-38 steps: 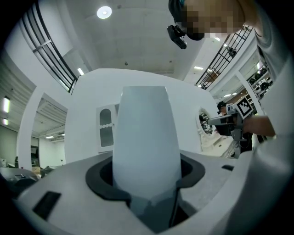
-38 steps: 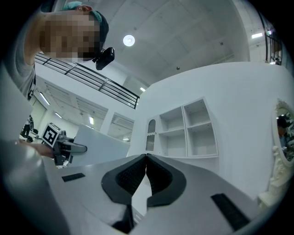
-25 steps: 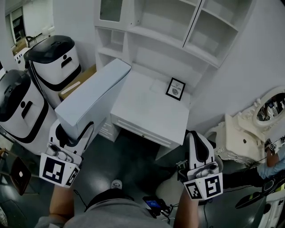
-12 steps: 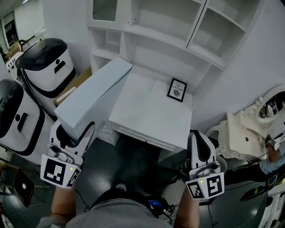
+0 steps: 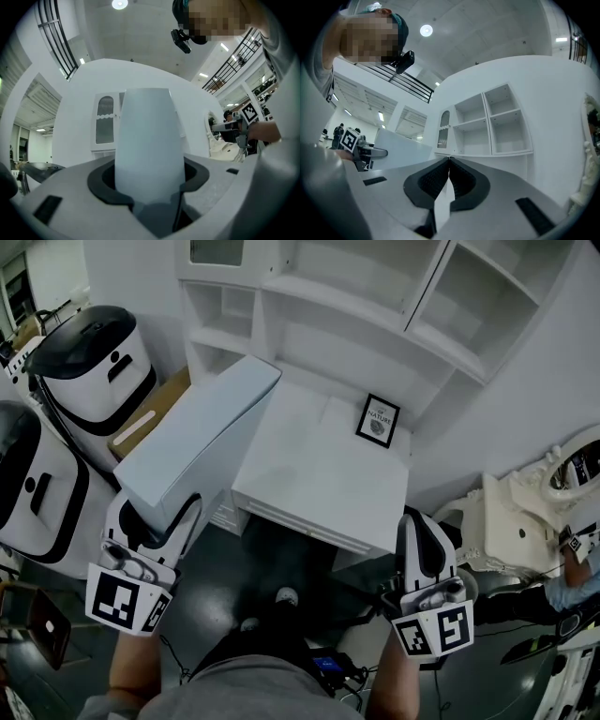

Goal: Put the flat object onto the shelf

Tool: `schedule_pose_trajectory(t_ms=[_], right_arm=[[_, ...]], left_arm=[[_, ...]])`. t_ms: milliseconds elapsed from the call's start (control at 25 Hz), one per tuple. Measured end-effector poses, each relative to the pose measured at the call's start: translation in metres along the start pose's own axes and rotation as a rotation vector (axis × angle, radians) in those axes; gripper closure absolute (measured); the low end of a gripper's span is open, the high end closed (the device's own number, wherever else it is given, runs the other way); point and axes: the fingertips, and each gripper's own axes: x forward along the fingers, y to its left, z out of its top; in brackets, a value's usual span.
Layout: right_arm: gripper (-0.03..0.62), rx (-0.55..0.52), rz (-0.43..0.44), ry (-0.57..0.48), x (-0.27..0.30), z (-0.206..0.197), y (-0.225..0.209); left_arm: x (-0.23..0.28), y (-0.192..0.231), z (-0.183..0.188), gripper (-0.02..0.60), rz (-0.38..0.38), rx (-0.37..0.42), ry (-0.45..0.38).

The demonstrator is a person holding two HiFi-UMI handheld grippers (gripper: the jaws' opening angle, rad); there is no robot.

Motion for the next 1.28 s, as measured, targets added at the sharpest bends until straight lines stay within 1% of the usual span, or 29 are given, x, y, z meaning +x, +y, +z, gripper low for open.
schedule_pose_trajectory(t_ms=[240,720,1000,1280], right_arm=[[0.566,0.009,0.051,-0.014,0.031,-0.002,-0.018],[0.566,0.042,0.137,-0.023,0.086,-0.019,-0.092],[0.566,0.074,0.175,-0.015,0.105,-0.038,-0.132],[0.566,0.103,0.197,-0.008,0.116,-0.052,-0.157]], left_arm=[[0.026,0.000,-0.005,0.318,0.027,-0.005,0.011],[0.101,-0.018,-0.007,0.319,0.092,-0.014,0.028],[0.142,-0.036,-0.008,0.318,0.116,-0.009,0.039],[0.163,-0.048,-0.016,0.318,0.134,-0.008,0.067]])
